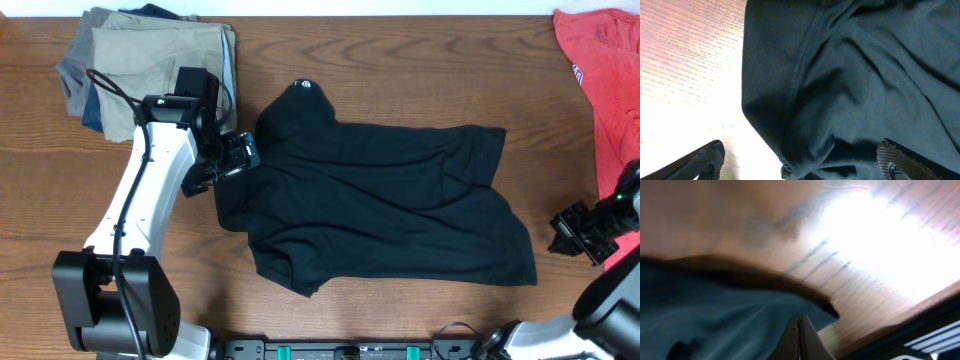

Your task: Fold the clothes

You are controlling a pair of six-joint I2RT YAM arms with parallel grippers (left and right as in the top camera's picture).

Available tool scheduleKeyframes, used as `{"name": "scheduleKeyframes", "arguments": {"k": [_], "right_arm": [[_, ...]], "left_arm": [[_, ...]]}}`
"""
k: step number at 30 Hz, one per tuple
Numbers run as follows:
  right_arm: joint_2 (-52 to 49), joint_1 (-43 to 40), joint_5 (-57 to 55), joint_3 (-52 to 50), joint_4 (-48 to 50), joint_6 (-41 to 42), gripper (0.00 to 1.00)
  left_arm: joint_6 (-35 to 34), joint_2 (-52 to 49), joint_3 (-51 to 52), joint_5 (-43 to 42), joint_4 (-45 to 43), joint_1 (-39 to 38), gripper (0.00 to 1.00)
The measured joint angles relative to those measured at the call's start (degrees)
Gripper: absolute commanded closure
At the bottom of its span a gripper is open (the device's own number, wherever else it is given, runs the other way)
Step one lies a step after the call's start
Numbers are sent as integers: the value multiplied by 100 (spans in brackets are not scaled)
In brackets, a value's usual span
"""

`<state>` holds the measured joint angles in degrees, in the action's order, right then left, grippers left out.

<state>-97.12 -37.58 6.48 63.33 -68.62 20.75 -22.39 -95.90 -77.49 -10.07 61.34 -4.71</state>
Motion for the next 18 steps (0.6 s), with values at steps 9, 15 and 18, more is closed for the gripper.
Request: {"name": "scheduleKeyframes", "arguments": {"k": [9, 15, 18], "right_arm": [[728, 938, 1285, 26, 715, -1060, 91], [555, 1961, 1458, 28, 1534, -1182, 95], [334, 2398, 1366, 28, 1899, -1086, 96]], "left_arm": [[0, 0, 2, -2, -52, 0, 2], [0, 0, 2, 0, -74, 0, 2], [0, 0, 13, 0, -81, 0, 2]]}}
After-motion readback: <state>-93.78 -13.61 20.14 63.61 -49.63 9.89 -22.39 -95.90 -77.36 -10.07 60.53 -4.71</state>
